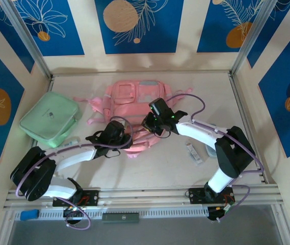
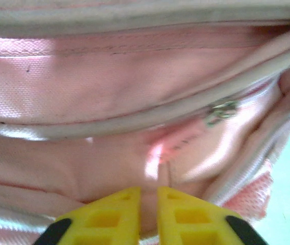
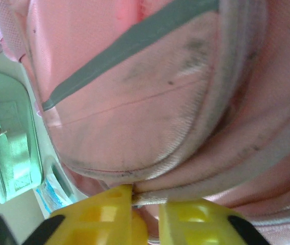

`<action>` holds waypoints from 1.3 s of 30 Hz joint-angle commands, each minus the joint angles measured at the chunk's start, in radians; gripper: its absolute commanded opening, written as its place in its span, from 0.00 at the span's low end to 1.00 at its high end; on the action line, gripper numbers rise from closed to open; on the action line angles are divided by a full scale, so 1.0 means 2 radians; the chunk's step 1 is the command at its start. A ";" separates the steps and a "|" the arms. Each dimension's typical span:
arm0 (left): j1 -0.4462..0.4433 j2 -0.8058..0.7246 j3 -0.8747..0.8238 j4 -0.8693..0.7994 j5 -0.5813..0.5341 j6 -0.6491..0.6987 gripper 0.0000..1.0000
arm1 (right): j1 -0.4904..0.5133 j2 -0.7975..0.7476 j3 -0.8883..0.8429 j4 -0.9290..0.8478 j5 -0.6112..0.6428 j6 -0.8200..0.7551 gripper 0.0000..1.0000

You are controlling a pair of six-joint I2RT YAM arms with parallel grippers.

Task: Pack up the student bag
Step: Unzip the student bag at the center of the table.

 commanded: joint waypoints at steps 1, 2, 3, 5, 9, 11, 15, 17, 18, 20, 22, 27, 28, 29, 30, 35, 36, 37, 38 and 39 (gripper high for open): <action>-0.001 -0.021 0.036 -0.075 -0.007 0.073 0.23 | -0.006 0.000 0.004 0.035 0.007 -0.002 0.11; 0.000 -0.021 0.043 -0.088 -0.004 0.086 0.26 | -0.006 -0.003 0.006 0.035 0.006 -0.003 0.09; 0.000 -0.020 0.049 -0.097 0.002 0.101 0.28 | -0.006 -0.006 0.007 0.034 0.004 -0.001 0.07; 0.000 -0.014 0.057 -0.110 0.009 0.118 0.31 | -0.009 -0.012 0.007 0.035 -0.003 0.004 0.03; 0.002 0.002 0.072 -0.115 -0.003 0.129 0.34 | -0.015 -0.029 0.000 0.046 -0.022 0.018 0.00; 0.002 0.009 0.079 -0.112 -0.014 0.126 0.35 | -0.019 -0.039 -0.005 0.050 -0.030 0.030 0.00; 0.002 0.015 0.085 -0.088 -0.021 0.128 0.40 | -0.027 -0.053 -0.010 0.053 -0.046 0.044 0.00; 0.001 0.021 0.094 -0.087 -0.029 0.129 0.42 | -0.028 -0.059 -0.011 0.054 -0.048 0.044 0.00; 0.002 0.023 0.099 -0.087 -0.032 0.128 0.43 | -0.029 -0.059 -0.010 0.054 -0.051 0.045 0.00; 0.002 0.026 0.105 -0.077 -0.033 0.128 0.45 | -0.028 -0.059 -0.010 0.054 -0.059 0.047 0.00; 0.002 0.030 0.111 -0.066 -0.029 0.131 0.46 | -0.028 -0.060 -0.010 0.057 -0.060 0.050 0.00; 0.002 0.056 0.139 -0.056 -0.012 0.141 0.48 | -0.025 -0.059 -0.009 0.064 -0.069 0.056 0.00; 0.003 0.061 0.143 -0.055 -0.012 0.141 0.48 | -0.024 -0.058 -0.008 0.063 -0.069 0.055 0.00; 0.002 0.066 0.146 -0.050 -0.012 0.142 0.48 | -0.023 -0.058 -0.006 0.064 -0.070 0.055 0.00; 0.003 0.071 0.148 -0.049 -0.015 0.142 0.48 | -0.023 -0.056 -0.004 0.062 -0.072 0.055 0.00; 0.002 0.085 0.153 -0.046 -0.012 0.136 0.40 | -0.024 -0.058 -0.007 0.062 -0.072 0.057 0.00; 0.002 0.085 0.152 -0.046 -0.014 0.135 0.38 | -0.025 -0.058 -0.007 0.061 -0.072 0.057 0.00; 0.002 0.085 0.151 -0.046 -0.017 0.135 0.35 | -0.025 -0.060 -0.007 0.062 -0.072 0.057 0.00; 0.002 0.084 0.149 -0.045 -0.018 0.136 0.32 | -0.024 -0.061 -0.007 0.063 -0.070 0.055 0.00; 0.002 0.082 0.148 -0.044 -0.016 0.138 0.28 | -0.024 -0.060 -0.006 0.061 -0.070 0.054 0.00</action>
